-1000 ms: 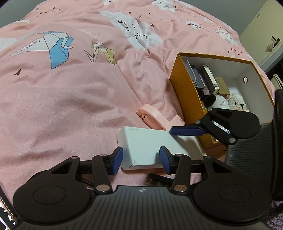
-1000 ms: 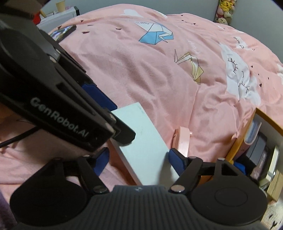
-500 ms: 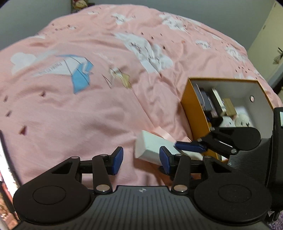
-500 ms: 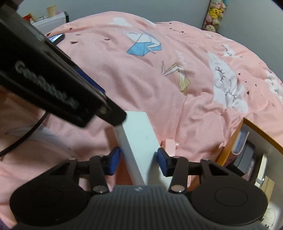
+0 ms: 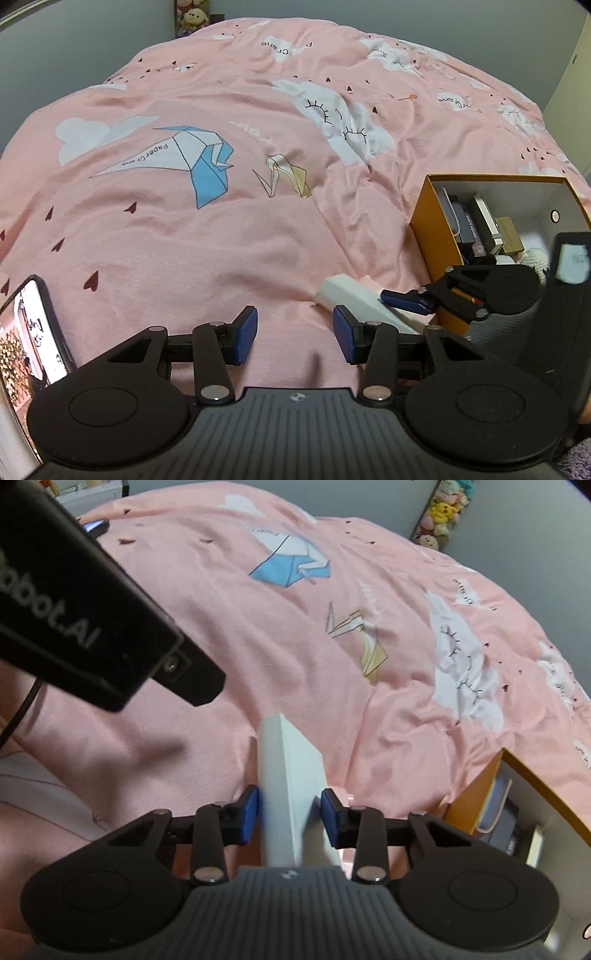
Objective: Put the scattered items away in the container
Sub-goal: 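Grasp the white rectangular box with the right tool and lift it, then grasp the pink plastic clip with left tool while right tool holds the white box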
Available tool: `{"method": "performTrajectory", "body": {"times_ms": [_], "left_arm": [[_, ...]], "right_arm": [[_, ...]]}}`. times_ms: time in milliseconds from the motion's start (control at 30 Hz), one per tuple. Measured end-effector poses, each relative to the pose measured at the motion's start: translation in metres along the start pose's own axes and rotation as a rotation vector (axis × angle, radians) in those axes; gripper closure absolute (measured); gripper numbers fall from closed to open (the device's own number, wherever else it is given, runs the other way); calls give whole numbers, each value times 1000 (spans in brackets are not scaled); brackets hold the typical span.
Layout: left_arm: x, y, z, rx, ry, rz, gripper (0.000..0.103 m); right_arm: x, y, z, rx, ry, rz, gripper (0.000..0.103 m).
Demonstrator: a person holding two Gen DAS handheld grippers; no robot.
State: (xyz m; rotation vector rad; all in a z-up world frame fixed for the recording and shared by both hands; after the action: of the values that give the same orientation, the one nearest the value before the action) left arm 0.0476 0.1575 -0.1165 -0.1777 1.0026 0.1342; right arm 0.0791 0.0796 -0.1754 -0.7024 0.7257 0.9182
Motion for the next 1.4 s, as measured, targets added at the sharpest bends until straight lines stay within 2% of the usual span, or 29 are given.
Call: {"method": "performTrajectory", "body": {"times_ms": [133, 300, 500, 600, 733, 867, 1067, 1167, 1400], "left_arm": [[-2, 1, 1, -1, -9, 0, 50], [-6, -8, 5, 18, -34, -20, 50], [-8, -20, 15, 31, -80, -21, 50], [-13, -27, 23, 16, -102, -31, 50], [-17, -43, 29, 73, -102, -63, 50], [-8, -58, 31, 97, -64, -98, 50], [12, -82, 32, 119, -4, -178, 50], [26, -87, 29, 125, 39, -180, 50], [69, -89, 8, 12, 221, -185, 50]], "right_arm": [[-14, -15, 2, 83, -20, 18, 72], [-33, -37, 0, 254, -40, 85, 73], [-65, -68, -2, 438, -107, 132, 74], [-79, -85, -3, 507, -135, 111, 74], [-104, -104, -7, 570, -180, 93, 74], [-122, -126, -18, 687, -191, 132, 74], [-152, -159, -31, 793, -218, 129, 74], [-167, -178, -39, 796, -231, 50, 74], [-181, -219, -73, 829, -205, -122, 74]]}}
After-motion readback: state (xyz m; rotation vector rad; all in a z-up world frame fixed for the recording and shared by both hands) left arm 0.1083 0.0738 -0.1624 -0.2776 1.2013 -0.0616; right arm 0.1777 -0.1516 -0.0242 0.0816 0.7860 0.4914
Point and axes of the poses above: each gripper's, at about its wrist camera, not at the fingertips, and x roughly the way its jaws point, y to its left, z to its top, the point moved 10 cm from there along x, roughly the way its jaws point, and after that the axes turned 2 degrees about x, right-handed, at the moved point
